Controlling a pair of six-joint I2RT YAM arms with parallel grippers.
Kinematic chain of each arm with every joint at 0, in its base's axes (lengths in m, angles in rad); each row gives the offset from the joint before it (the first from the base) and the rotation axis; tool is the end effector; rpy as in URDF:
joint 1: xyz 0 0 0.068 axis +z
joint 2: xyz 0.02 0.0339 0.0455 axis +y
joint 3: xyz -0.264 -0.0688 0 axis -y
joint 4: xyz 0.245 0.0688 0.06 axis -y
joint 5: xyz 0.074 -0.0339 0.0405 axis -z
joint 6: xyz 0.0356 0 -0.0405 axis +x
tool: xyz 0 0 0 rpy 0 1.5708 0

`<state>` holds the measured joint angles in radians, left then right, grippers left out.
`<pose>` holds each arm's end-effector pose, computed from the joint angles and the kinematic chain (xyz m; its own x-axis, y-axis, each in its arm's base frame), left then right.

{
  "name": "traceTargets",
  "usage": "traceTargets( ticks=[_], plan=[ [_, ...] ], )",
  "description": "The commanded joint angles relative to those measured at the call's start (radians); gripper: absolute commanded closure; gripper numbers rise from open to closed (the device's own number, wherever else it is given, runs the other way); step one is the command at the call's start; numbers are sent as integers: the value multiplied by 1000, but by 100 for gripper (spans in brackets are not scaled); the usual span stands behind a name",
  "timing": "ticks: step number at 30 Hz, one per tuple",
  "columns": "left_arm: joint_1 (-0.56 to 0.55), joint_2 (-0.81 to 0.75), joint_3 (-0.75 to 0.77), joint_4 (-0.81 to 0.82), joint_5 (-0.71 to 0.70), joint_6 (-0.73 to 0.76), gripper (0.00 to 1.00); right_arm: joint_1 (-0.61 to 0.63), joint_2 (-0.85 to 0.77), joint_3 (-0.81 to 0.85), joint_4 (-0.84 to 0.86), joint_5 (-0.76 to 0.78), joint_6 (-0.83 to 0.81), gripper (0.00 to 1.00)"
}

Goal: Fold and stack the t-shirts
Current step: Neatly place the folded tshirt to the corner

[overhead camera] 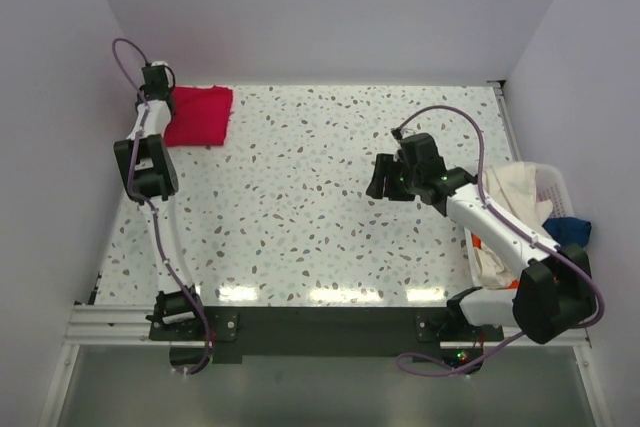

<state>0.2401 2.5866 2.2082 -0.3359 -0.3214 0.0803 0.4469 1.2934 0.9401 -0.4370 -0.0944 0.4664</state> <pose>0.5565 0.1478 0.1473 -0.6709 -0.0859 -0.7365 -0.4049 0.8745 0.2669 0.2468 0.1220 0.2612 -0.7927 0.1165 -0.5984 -0.1496 0.9144 0.3762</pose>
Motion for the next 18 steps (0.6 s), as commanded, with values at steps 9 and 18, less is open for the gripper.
traceTargets(
  ticks=[9, 18],
  plan=[
    [28, 60, 71, 60, 58, 9, 90, 6, 58, 19, 57, 24, -18, 43],
    [27, -60, 24, 106, 85, -42, 20, 6, 57, 16, 66, 16, -21, 43]
  ],
)
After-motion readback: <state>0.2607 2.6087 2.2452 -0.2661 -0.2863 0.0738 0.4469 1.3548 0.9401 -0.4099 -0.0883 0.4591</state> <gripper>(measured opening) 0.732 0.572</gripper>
